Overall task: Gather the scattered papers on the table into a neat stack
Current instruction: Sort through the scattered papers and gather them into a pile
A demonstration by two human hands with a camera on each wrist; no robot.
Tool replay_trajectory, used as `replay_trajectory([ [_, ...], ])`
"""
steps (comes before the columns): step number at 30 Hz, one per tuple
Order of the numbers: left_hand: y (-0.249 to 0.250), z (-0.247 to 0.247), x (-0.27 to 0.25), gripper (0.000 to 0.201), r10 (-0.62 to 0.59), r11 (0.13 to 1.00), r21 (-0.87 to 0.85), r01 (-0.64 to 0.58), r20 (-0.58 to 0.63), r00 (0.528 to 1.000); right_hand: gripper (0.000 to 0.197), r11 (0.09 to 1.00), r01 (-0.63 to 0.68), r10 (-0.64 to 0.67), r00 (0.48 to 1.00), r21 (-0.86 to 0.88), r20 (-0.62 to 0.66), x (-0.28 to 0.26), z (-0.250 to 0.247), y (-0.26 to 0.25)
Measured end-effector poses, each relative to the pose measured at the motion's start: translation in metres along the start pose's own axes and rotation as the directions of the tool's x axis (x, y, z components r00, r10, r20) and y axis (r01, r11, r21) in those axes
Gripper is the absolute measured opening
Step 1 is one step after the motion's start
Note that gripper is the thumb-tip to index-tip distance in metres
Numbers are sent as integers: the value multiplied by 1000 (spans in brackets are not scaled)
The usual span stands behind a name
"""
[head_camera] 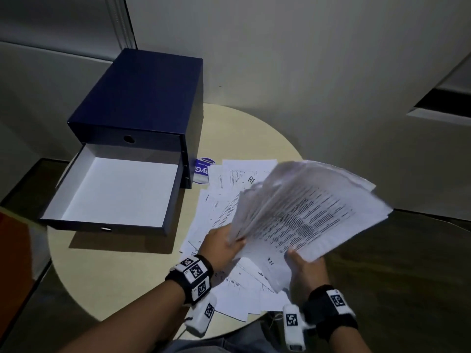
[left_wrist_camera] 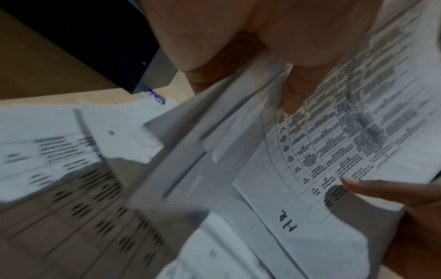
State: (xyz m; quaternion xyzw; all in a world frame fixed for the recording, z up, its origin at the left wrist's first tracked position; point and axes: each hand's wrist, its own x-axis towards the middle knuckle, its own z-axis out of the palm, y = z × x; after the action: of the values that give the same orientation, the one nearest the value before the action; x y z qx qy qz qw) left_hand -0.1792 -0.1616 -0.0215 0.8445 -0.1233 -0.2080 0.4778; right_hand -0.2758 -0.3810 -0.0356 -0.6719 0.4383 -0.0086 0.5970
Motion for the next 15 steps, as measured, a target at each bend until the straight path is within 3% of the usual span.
replay_trajectory([
  [2, -8, 7, -4, 15, -5, 996, 87, 0, 53, 999, 33, 998, -61, 61, 998, -30, 16, -3, 3, 14],
  [6, -13, 7, -1, 2, -9, 999, 50, 4, 110, 994, 66, 994, -110, 109, 993, -19, -39, -2, 0, 21],
  [8, -24, 1, 10, 27, 17, 998, 51, -27, 185, 983, 73, 991, -136, 136, 989, 6, -65, 0, -5, 22],
  [9, -32, -2, 17, 42, 5, 998, 65, -16, 162, 987, 76, 988, -152, 152, 987, 14, -60, 3, -8, 25],
  [11, -48, -8, 32, 59, -94, 985, 143, 93, 3, 996, 77, 986, -169, 169, 981, 4, -99, 10, -14, 33],
  [13, -60, -14, 43, 56, -226, 932, 260, 254, -133, 965, 67, 981, -192, 187, 974, -27, -131, 13, -16, 42],
  [15, -65, -17, 48, 55, -335, 861, 363, 357, -123, 934, 52, 977, -207, 199, 972, -59, -125, 16, -15, 51],
])
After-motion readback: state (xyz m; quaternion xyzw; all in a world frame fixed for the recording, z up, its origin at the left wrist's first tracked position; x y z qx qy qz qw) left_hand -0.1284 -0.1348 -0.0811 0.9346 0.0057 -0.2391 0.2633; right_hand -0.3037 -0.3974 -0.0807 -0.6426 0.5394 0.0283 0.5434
